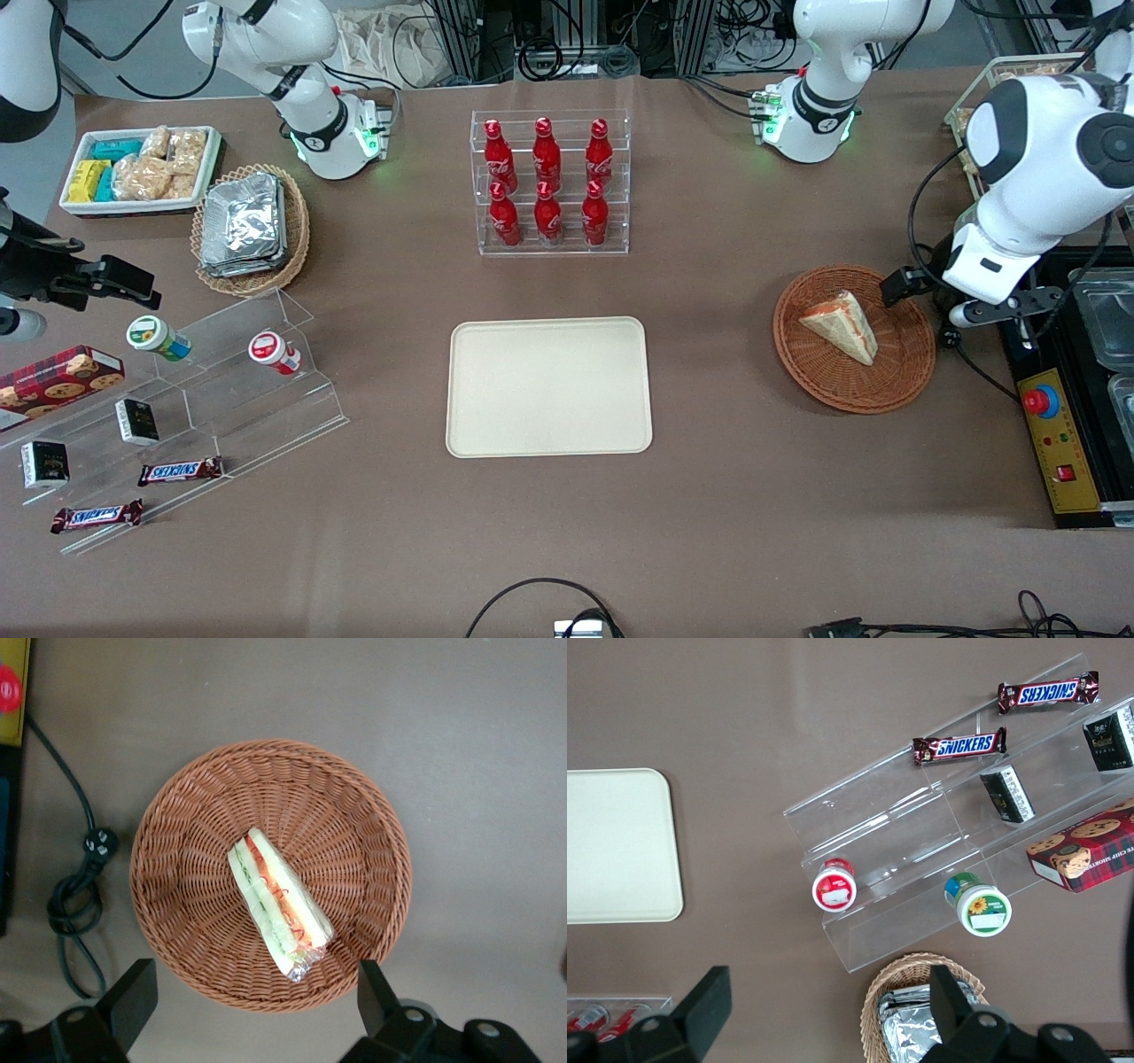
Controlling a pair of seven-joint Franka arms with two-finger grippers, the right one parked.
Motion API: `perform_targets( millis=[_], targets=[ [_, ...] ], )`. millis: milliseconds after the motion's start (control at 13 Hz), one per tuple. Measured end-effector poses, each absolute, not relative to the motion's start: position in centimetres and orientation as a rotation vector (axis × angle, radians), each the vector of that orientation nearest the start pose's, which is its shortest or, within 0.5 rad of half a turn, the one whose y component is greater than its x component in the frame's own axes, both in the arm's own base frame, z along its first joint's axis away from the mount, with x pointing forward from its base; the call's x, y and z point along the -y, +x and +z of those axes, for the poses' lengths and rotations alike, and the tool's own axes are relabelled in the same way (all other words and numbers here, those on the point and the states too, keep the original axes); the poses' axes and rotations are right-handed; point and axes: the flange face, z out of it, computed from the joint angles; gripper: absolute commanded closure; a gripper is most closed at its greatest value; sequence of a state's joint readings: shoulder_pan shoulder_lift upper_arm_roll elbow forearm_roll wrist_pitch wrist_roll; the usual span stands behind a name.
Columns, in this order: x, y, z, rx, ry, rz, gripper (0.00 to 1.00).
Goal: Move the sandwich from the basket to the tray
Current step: 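Lower the open left gripper over the wrapped sandwich in the basket, then close the left gripper on the sandwich's crust edge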
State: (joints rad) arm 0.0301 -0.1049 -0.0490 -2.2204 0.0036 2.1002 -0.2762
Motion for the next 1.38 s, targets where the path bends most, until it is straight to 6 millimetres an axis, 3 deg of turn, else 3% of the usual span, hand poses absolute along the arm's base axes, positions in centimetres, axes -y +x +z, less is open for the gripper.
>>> perform_targets(
  millis=[231, 692, 1000, 1385],
  targets=[
    [1.0, 50.2, 40.2, 0.618, -3.079, -0.009, 0.00],
    [1.5, 47.9, 34.1, 0.955, -3.007, -0.074, 0.00],
    [1.6, 46.5, 30.7, 1.110, -2.970, -0.118, 0.00],
    [3.7, 46.1, 28.2, 1.198, -2.945, -0.113, 0.00]
  ],
)
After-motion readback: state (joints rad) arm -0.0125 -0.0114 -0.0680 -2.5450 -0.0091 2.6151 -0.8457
